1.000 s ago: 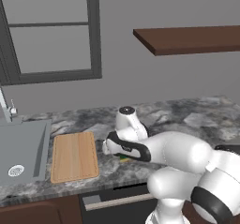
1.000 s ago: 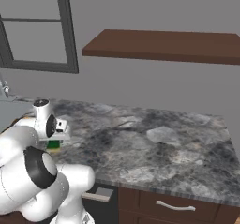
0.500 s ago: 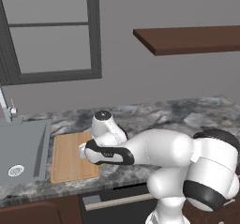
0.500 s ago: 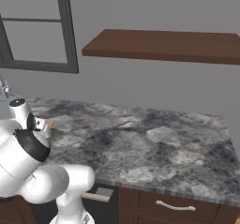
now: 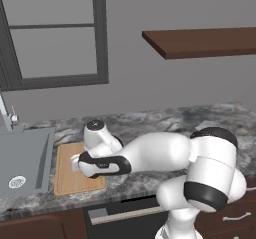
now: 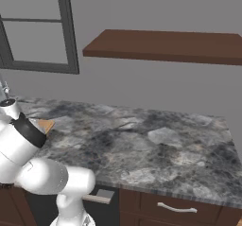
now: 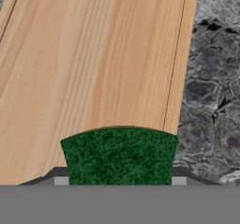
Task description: Pick up the sponge from the counter and clean the cutting board by briefly scrubbing or pressing down on the cutting board. Once finished, release the sponge.
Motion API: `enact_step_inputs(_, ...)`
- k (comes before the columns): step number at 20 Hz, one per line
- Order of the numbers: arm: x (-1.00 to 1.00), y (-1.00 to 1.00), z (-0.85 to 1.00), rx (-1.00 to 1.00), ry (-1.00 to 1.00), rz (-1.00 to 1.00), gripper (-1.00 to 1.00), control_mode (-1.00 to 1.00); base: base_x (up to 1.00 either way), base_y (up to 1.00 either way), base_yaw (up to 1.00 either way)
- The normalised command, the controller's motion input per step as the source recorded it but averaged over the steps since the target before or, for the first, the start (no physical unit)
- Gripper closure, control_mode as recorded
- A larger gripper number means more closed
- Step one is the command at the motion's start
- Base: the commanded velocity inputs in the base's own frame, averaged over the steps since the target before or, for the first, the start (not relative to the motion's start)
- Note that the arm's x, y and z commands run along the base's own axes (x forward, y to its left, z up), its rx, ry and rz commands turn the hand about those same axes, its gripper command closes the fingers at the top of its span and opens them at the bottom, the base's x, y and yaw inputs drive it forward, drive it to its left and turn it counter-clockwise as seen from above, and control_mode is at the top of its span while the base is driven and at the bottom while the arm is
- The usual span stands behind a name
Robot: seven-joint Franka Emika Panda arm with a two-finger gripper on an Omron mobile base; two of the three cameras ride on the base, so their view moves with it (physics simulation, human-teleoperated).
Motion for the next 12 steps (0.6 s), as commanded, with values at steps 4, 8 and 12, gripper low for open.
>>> enact_step_inputs(4, 0.00, 0.15, -0.44, 0.00, 0.00, -0.04, 1.00, -1.00, 0.00, 0.00, 0.00)
enact_step_inputs(8, 0.00, 0.00, -0.35, 0.00, 0.00, -0.02, 1.00, -1.00, 0.00, 0.00, 0.00)
enact_step_inputs(12, 0.00, 0.00, -0.29, 0.00, 0.00, -0.01, 1.00, -1.00, 0.00, 0.00, 0.00)
